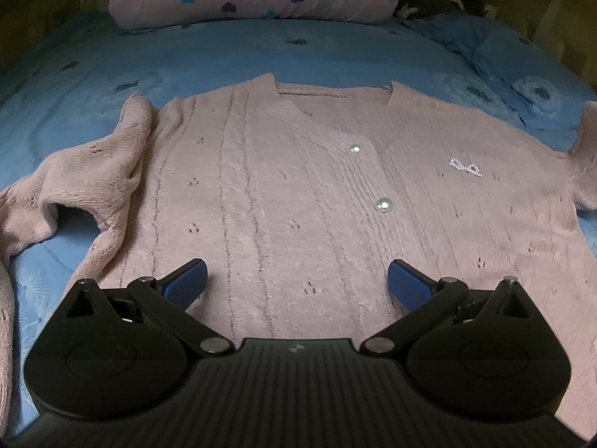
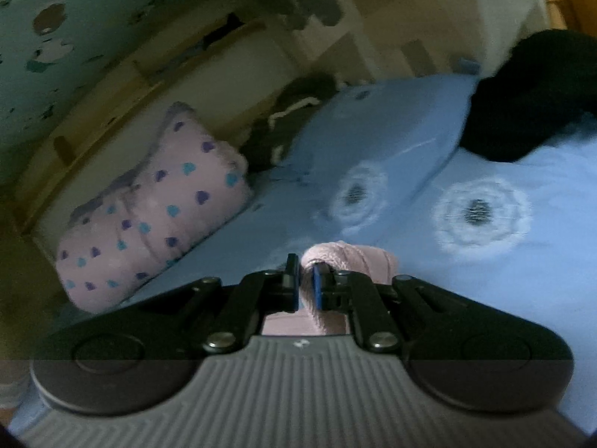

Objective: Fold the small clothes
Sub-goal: 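Carry the sleeve across the cardigan body with the right gripper and release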

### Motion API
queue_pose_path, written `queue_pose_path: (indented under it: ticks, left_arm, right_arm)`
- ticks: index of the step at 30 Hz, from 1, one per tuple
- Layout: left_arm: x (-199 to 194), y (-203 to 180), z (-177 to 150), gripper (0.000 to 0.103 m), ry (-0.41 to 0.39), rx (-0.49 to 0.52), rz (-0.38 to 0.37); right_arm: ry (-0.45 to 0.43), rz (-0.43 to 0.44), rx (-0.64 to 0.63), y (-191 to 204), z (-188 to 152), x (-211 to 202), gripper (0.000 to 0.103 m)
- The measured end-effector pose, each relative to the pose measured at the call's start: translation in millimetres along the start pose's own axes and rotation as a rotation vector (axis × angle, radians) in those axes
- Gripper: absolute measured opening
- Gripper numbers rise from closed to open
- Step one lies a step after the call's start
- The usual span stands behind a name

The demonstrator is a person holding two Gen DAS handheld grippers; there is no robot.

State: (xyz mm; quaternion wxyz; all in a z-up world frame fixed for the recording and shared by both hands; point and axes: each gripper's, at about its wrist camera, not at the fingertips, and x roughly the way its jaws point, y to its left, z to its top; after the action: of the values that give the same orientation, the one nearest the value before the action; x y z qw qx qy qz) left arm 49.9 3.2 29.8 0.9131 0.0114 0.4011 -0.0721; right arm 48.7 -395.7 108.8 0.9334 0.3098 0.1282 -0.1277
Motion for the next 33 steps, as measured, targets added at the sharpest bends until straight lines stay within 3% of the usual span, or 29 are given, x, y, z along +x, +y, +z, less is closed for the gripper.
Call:
queue_pose_path:
  ticks: [5,10,19,24,33]
  left_arm:
    - [-6,8,4,0.103,-0.006,-0.025,-0.015]
    - [-17,21,10,0.103,-0.048,-0.045,0.028]
    - [-21,38,14,0.103,-0.056,-0.087,0.056]
    - [-20,41,12,0.103,-0.056,-0.086,0.079]
    - [-18,53,15,0.103,-0.061,-0.114,0.125]
  right_arm:
    - [0.005,0.073,-0.03,29,-1,-2,0.01]
    - [0.01,0.158,-0.055,61,-4,-5,0.01]
    - [0.061,0.347,-0.114,130,-33,-1,0.01]
    - [0.154,0.383,-0.167,160,-76,19,0.01]
    - [0.445,0.404,-0.253,172,-172,58,0.012]
